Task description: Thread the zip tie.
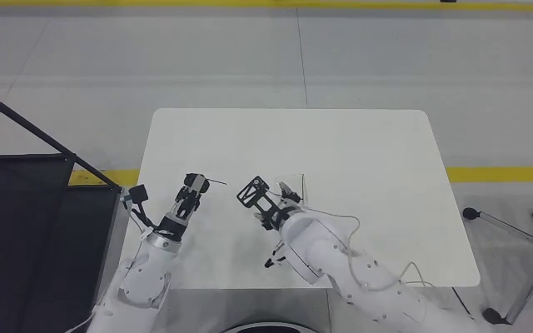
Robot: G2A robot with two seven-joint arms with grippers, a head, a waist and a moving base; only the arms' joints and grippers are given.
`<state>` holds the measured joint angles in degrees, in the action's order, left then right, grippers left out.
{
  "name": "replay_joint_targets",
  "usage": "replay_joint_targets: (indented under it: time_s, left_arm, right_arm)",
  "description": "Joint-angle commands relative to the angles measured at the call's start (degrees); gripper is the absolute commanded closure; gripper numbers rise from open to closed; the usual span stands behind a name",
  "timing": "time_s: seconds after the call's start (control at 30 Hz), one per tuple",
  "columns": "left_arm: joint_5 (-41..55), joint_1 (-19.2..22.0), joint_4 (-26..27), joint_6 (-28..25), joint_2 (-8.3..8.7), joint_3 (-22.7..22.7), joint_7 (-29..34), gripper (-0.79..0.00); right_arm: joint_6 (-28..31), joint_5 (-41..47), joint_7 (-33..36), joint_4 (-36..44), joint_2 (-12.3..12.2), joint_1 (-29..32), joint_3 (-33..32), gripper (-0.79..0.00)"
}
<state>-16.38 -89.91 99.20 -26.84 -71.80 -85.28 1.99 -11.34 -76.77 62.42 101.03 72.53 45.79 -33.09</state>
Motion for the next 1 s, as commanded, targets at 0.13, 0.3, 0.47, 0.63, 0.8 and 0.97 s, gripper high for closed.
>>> replay_joint_targets:
  time_s: [0.13, 0.3, 0.47, 0.63, 0.8, 0.97]
  left_arm:
    - [-0.3, 0.0, -0.1, -0.3, -0.02, 0.0, 0.0, 0.000]
    - [0.3, 0.0, -0.3, -0.2, 0.00, -0.8, -0.4, 0.000]
    - [1.9, 0.3, -0.9, 1.0, -0.04, -1.6, -1.0, 0.000]
    - [2.6, 0.3, -1.0, 1.2, -0.05, -2.1, -0.9, 0.000]
    - [2.5, 0.2, -0.8, 1.4, -0.09, -2.2, -1.0, 0.000]
    - [2.3, 0.4, -0.9, 1.5, -0.14, -2.0, -0.8, 0.000]
  right_arm:
    - [-3.0, -0.8, 3.2, -5.4, 2.5, -2.9, 1.2, -0.403]
    - [-2.5, -0.6, 2.6, -7.1, 3.5, -2.7, 0.3, -0.382]
    - [-1.6, -1.1, 2.6, -8.2, 4.1, -2.1, -0.5, -0.369]
    - [-1.1, -1.4, 2.9, -9.9, 4.9, -2.2, -1.3, -0.320]
    - [-0.8, -1.5, 3.3, -11.5, 5.8, -2.6, -2.0, -0.317]
    - [-0.1, -1.3, 3.2, -12.9, 6.7, -2.9, -2.5, -0.311]
